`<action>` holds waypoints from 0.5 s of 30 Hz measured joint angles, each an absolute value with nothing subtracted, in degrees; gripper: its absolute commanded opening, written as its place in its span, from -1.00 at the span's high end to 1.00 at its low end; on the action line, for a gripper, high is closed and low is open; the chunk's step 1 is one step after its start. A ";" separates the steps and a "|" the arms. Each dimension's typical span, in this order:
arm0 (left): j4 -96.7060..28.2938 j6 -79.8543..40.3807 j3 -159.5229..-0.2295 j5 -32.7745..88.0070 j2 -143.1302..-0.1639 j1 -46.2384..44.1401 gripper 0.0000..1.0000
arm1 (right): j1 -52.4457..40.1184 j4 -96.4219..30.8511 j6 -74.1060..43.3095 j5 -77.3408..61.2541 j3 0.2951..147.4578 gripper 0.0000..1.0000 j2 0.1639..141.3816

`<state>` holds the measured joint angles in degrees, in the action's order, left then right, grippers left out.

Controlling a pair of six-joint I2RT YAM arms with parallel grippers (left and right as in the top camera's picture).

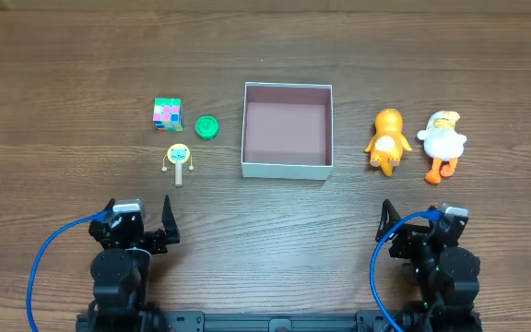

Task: Pack container
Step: 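Move both grippers forward toward the toys on each side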

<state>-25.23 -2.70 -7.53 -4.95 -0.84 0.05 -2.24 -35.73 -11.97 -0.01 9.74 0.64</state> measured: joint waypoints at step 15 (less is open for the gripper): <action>-23.05 -2.70 -7.42 -2.50 -0.84 0.05 -1.00 | -2.24 -34.33 -13.50 -0.01 9.61 -1.00 0.64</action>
